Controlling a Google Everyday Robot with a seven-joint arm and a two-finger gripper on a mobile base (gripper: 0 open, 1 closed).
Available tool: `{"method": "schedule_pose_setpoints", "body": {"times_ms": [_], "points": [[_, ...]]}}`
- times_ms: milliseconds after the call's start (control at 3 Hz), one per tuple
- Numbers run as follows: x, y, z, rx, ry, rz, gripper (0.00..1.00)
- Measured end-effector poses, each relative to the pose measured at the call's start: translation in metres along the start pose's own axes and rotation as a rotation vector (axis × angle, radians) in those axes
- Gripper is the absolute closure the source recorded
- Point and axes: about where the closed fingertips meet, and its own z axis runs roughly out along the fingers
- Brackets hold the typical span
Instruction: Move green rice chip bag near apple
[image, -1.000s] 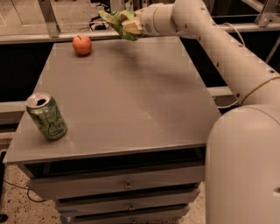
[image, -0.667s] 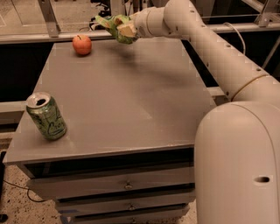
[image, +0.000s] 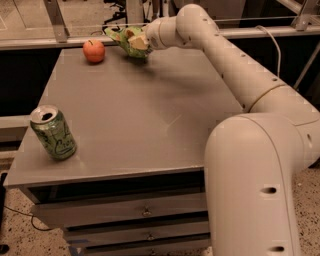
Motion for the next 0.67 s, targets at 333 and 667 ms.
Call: {"method": "schedule_pose_setpoints", "body": {"times_ms": [333,667], "points": [[0.0077,0.0054,0.0149,-0.016,0.007,0.039,0.81],[0.0121,0.0107,0.0225,-0.030,0.012,0.060,0.58]]}}
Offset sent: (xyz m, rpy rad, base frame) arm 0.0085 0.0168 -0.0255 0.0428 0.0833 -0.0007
